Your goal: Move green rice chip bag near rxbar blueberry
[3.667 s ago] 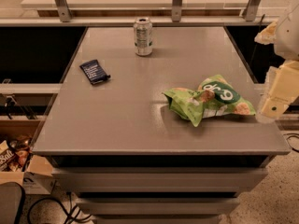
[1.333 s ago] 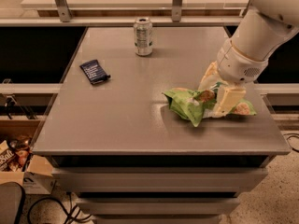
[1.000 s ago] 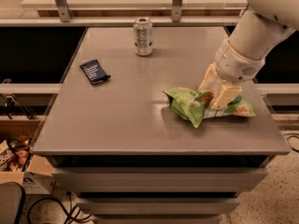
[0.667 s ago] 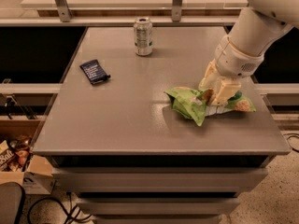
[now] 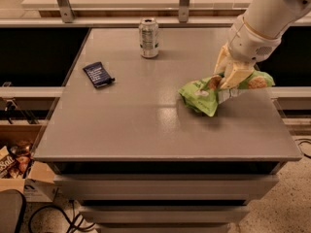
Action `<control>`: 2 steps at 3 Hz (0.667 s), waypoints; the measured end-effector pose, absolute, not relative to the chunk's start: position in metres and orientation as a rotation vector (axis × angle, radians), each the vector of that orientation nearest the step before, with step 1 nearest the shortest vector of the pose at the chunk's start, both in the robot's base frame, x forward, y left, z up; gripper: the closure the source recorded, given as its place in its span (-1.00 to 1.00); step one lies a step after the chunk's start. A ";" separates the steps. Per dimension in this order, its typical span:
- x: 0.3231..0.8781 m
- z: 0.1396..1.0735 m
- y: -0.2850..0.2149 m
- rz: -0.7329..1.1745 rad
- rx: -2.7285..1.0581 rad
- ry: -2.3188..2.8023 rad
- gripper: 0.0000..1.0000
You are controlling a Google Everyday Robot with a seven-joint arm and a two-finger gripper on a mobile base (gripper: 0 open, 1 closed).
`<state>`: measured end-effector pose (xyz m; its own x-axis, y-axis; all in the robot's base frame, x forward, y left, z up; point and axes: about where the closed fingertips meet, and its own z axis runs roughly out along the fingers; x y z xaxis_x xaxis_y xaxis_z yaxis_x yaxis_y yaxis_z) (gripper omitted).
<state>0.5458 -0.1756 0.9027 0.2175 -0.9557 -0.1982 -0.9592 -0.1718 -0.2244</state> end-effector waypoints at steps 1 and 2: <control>0.546 0.903 -0.176 0.017 -2.197 1.796 1.00; 0.556 0.907 -0.173 -0.034 -2.196 1.780 1.00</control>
Offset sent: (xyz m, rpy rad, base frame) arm 0.0223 0.0043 0.0117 -0.0373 -0.0756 0.0031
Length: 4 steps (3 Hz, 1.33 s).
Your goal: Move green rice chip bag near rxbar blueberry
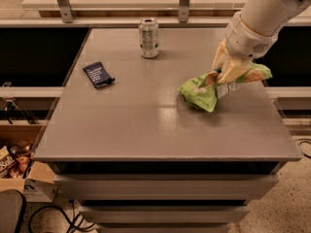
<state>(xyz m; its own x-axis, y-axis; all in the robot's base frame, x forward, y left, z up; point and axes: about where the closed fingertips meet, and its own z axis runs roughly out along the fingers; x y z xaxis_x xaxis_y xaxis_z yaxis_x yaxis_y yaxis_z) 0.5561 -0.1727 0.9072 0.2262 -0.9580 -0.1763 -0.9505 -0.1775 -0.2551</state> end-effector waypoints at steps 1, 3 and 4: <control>0.578 0.917 -0.169 -0.108 -2.224 1.729 1.00; 0.635 0.934 -0.150 -0.231 -2.236 1.570 1.00; 0.660 0.937 -0.137 -0.248 -2.217 1.501 1.00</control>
Offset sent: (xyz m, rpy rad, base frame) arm 0.0862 0.0223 0.0371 -0.0548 -0.1949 0.1364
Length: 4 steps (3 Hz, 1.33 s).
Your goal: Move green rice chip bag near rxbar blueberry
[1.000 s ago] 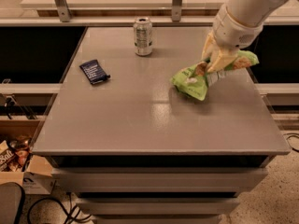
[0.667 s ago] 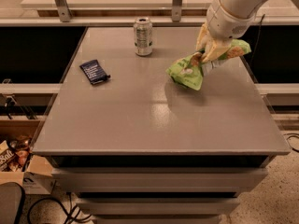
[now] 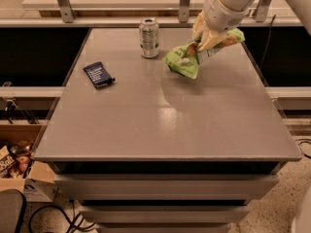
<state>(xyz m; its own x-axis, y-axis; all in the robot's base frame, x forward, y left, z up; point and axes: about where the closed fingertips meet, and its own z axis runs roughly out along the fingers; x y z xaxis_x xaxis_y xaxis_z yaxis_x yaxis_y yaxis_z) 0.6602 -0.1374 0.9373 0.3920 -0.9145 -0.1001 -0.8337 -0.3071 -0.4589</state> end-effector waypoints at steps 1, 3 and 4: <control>0.684 0.937 -0.127 -0.236 -2.198 1.446 1.00; 0.715 0.928 -0.107 -0.167 -2.207 1.365 1.00; 0.723 0.924 -0.100 -0.138 -2.215 1.349 0.63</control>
Offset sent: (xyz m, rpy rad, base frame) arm 0.0681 0.0296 -0.0003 0.1075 -0.0356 0.1077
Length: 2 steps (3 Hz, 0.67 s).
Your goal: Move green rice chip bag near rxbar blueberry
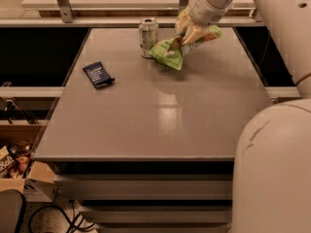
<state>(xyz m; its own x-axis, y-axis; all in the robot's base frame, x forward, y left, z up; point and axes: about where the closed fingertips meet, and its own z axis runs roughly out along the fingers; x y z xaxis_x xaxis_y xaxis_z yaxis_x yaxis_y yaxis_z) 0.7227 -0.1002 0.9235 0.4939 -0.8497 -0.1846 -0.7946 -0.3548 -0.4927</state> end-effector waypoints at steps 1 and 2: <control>0.725 0.924 -0.096 -0.133 -2.224 1.335 0.16; 0.723 0.928 -0.091 -0.143 -2.235 1.314 0.13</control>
Offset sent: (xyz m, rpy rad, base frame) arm -0.0092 0.0098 0.0153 -0.0179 -0.0279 0.0441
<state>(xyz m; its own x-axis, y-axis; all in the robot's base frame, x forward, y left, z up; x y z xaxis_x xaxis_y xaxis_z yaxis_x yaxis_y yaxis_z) 0.7226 -0.0915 0.9280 0.5191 -0.8367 -0.1745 -0.7797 -0.3799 -0.4978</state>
